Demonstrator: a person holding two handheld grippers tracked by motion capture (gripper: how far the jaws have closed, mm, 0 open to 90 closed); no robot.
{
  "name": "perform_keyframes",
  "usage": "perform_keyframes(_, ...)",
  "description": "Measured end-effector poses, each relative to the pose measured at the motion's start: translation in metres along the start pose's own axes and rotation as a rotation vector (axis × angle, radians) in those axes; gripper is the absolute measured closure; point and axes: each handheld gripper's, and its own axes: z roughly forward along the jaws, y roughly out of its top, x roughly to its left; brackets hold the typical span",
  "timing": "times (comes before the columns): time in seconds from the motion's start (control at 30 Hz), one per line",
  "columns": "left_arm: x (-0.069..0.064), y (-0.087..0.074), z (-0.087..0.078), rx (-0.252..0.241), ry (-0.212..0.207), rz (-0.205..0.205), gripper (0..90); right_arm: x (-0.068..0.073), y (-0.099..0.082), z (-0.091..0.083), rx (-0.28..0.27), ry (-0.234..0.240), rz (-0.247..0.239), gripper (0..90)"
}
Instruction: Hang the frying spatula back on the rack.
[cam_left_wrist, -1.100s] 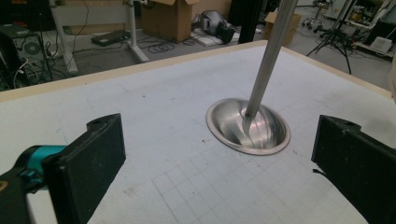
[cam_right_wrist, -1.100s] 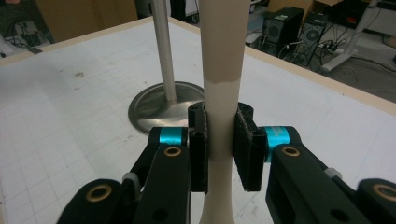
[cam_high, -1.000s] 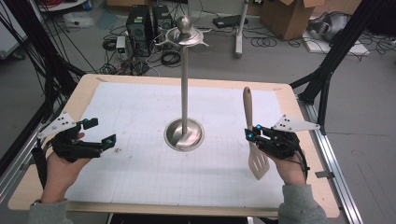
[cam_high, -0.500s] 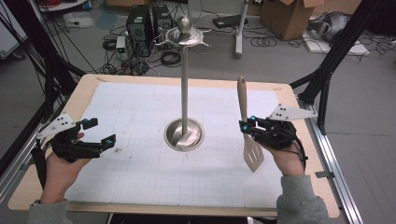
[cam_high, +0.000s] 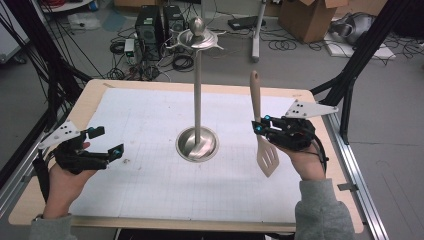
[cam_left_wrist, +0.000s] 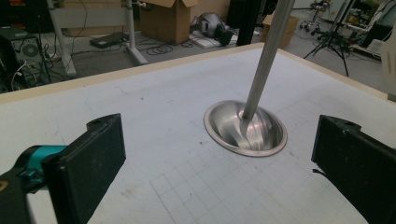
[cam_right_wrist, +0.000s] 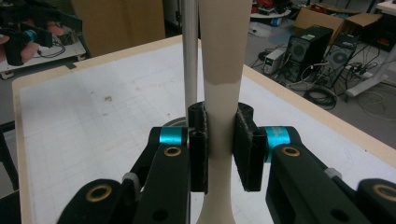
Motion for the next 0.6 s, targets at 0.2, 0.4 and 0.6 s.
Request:
perform_keyframes(0.2,0.001,0.0,-0.001,-0.001,0.0,-0.002,3.3,0.001,0.013,0.002,-0.002,0.011,-0.013,77.8)
perform_keyframes(0.4,0.0,-0.001,-0.001,-0.002,0.0,-0.006,3.3,0.0,0.02,0.005,0.0,0.017,-0.013,77.8)
perform_keyframes(0.6,0.0,-0.001,-0.001,-0.001,0.002,-0.005,3.3,-0.001,0.024,0.008,0.001,0.028,-0.008,77.8)
